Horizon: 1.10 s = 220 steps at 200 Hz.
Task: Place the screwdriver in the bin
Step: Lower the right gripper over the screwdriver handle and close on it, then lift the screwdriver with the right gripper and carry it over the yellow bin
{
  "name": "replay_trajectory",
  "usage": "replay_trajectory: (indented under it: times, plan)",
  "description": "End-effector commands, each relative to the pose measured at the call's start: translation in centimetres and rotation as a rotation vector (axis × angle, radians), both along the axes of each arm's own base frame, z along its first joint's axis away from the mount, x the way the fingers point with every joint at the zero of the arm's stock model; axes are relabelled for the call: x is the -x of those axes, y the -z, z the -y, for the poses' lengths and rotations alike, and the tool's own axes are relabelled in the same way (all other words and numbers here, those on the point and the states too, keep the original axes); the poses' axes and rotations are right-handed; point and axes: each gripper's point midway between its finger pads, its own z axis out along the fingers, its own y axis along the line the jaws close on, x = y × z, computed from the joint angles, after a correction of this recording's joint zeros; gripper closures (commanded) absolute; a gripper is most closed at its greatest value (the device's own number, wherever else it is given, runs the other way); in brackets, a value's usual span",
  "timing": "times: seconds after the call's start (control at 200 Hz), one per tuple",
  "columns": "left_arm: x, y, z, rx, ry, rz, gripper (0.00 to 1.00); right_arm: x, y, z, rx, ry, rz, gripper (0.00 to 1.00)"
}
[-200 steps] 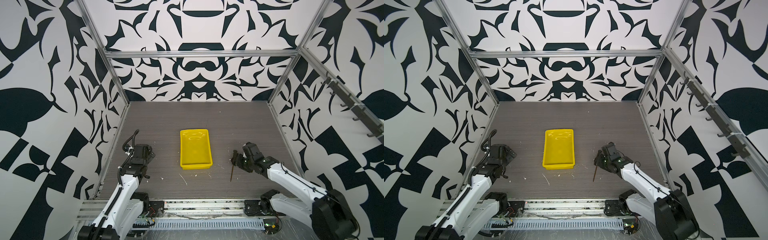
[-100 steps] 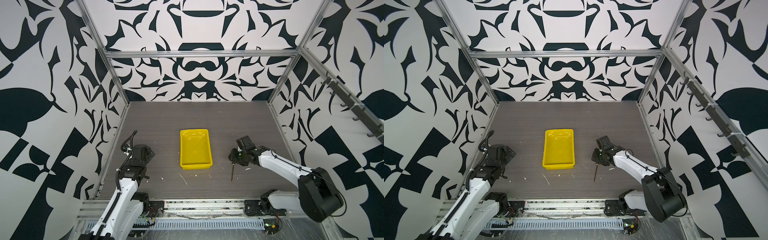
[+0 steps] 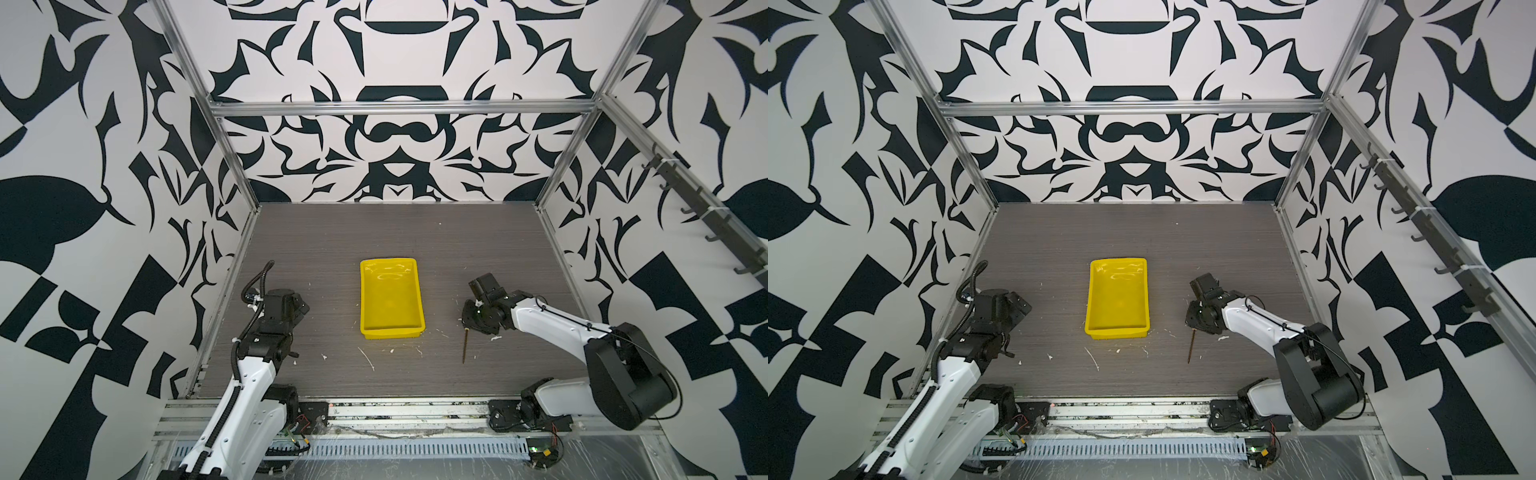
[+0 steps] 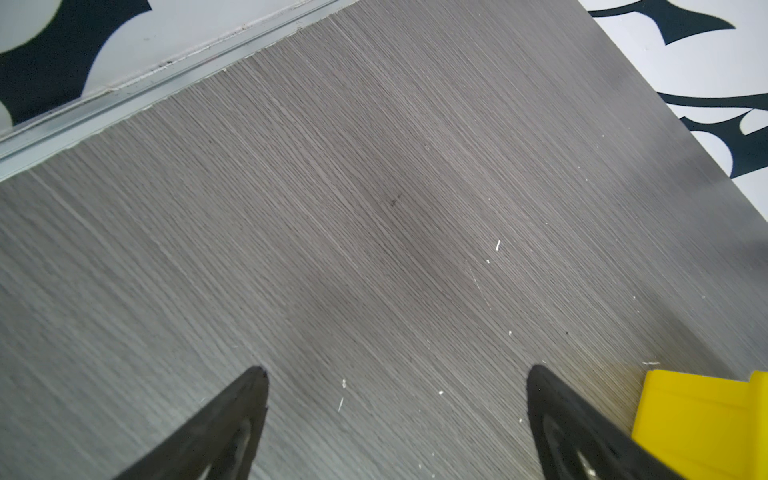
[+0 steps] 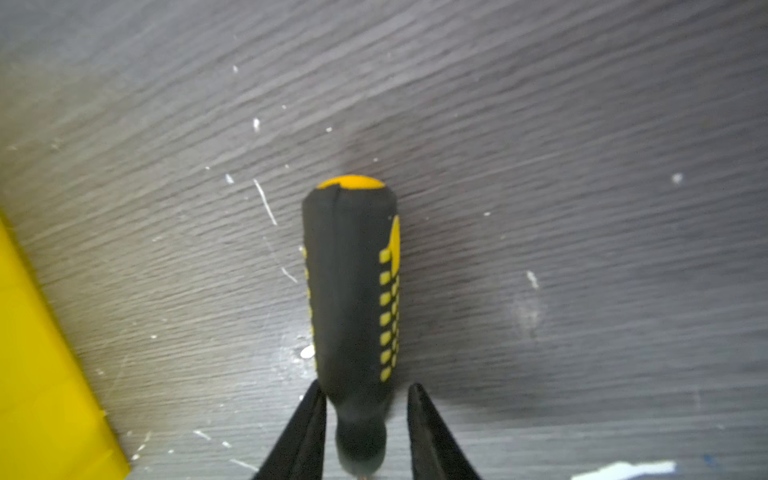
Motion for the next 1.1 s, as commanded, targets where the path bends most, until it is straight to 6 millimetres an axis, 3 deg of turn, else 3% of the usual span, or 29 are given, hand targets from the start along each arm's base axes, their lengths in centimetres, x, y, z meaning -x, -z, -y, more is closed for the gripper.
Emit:
replay_trajectory:
  times: [0.0, 0.25, 0.4, 0.49, 0.65, 0.835, 0.91, 1.095]
  plan:
    - [0.3, 0.3, -0.2, 0.009, -0.024, 0.001, 0.00, 0.9, 1.1, 1.7, 0.111, -0.017, -0.037, 0.66]
    - [0.3, 0.4, -0.2, 0.009, -0.023, -0.002, 0.00, 1.4, 2.0, 2.1, 0.150, -0.015, -0.072, 0.74]
    - [0.4, 0.3, -0.3, 0.008, -0.025, 0.003, 0.00, 1.3, 1.5, 2.3, 0.170, -0.007, -0.067, 0.89]
    - [0.4, 0.3, -0.2, 0.010, -0.023, 0.006, 0.00, 1.3, 0.4, 2.2, 0.169, 0.000, -0.043, 0.95]
    - [0.3, 0.2, -0.3, 0.009, -0.023, 0.011, 0.00, 0.3, -3.7, 0.8, 0.140, -0.009, 0.054, 0.98]
    - [0.3, 0.2, -0.2, 0.009, -0.021, 0.008, 0.00, -2.1, -10.0, -3.4, 0.129, -0.064, 0.201, 0.98]
    - [0.3, 0.2, -0.2, 0.008, -0.020, 0.007, 0.00, -3.3, -12.2, -6.6, 0.103, -0.114, 0.242, 0.99]
    - [0.5, 0.1, -0.3, 0.010, -0.027, 0.021, 0.00, -5.9, -14.3, -14.3, 0.092, -0.241, 0.269, 0.99]
